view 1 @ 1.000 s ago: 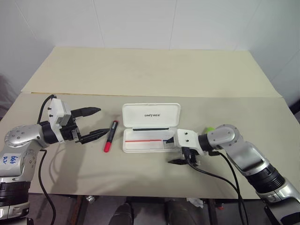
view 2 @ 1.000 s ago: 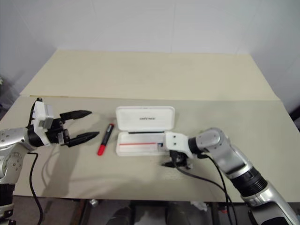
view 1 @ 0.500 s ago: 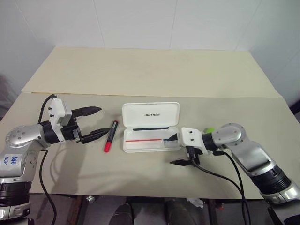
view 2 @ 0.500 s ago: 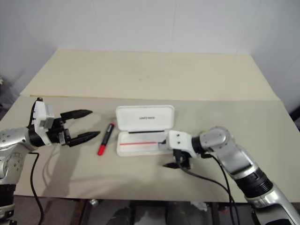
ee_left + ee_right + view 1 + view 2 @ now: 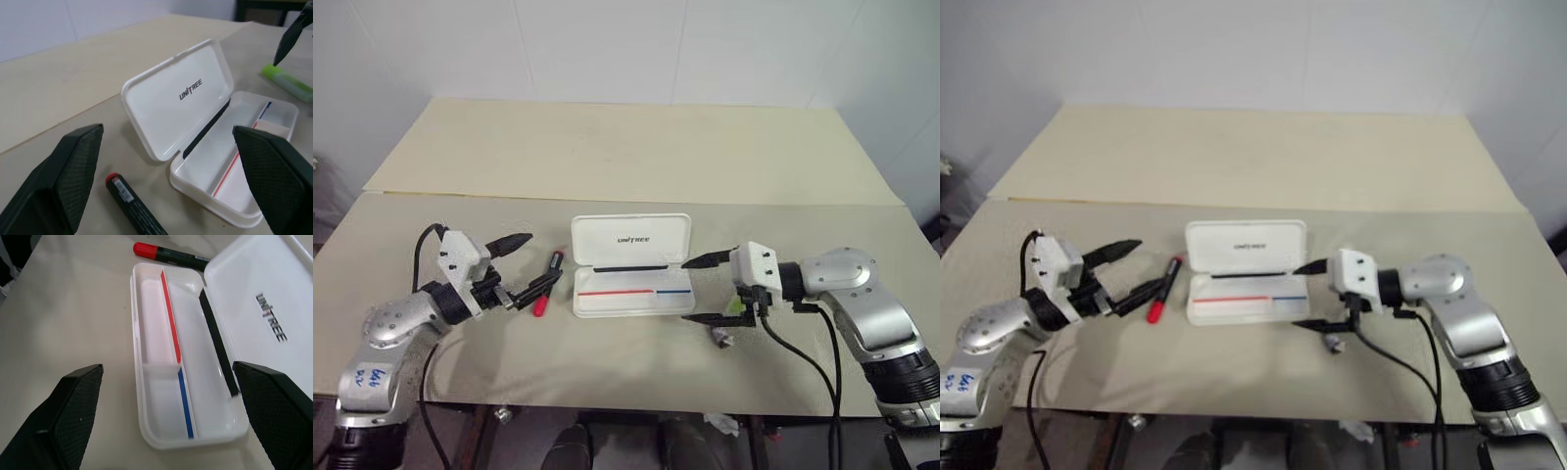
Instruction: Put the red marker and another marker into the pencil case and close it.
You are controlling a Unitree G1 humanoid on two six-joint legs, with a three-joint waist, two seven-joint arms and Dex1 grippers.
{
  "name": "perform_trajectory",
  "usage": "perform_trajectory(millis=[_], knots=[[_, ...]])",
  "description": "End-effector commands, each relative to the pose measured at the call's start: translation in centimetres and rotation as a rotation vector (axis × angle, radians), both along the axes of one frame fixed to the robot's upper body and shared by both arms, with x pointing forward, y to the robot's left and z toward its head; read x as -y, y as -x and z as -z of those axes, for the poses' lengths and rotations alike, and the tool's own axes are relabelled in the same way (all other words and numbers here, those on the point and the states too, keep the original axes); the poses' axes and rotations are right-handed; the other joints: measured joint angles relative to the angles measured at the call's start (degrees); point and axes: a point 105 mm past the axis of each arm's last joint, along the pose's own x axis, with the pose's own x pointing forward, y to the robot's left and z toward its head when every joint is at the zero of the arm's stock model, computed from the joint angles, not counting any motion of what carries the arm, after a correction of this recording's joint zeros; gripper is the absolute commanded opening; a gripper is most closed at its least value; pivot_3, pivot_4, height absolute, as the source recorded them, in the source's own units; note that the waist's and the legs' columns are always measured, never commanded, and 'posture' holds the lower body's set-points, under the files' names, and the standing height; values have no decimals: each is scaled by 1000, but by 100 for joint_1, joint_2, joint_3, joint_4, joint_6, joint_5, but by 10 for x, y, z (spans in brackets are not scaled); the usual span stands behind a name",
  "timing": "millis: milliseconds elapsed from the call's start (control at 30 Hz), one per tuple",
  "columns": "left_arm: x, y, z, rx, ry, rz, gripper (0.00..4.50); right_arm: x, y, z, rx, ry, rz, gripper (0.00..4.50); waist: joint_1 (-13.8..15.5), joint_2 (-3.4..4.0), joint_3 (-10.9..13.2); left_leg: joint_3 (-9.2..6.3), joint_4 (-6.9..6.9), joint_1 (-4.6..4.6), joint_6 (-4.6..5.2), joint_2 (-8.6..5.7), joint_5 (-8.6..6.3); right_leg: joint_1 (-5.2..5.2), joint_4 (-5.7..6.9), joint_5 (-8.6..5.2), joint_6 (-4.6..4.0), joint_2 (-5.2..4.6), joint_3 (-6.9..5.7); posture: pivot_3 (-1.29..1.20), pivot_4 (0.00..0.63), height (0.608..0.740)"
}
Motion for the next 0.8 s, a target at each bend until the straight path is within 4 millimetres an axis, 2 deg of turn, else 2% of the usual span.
perform_trajectory(millis=[33, 100, 300, 500, 800], knots=[[-2, 0, -4, 24, 8, -105, 4500, 7, -6, -23, 77, -84, -7, 4492, 9, 0, 0, -1, 5, 2, 1, 0, -1, 5, 0, 2, 0, 1, -1, 0, 150, 740], [-4, -2, 0, 8, 39, -174, 4500, 8, -11, -32, 99, -145, -3, 4492, 17, 0, 0, -1, 12, 11, 2, 0, -1, 17, -2, 4, 1, 3, -1, 0, 150, 740], [-1, -10, 23, -123, 107, -303, 4500, 16, -18, -34, 72, -193, -23, 4492, 69, 0, 0, -7, 44, 19, 15, -4, -9, 50, -15, 14, 11, 3, -5, 0, 150, 740], [4, -17, 33, -174, 119, -342, 4500, 26, -17, -30, 45, -220, -30, 4492, 74, 1, 0, -6, 45, 17, 19, -9, -11, 53, -24, 17, 15, 0, -4, 0, 150, 740], [11, -30, 60, -364, 75, -376, 4500, 41, -20, -22, 49, -208, 43, 4492, 70, 1, 0, -4, 45, 17, 19, -7, -12, 53, -26, 17, 15, 2, -4, 0, 150, 740]])
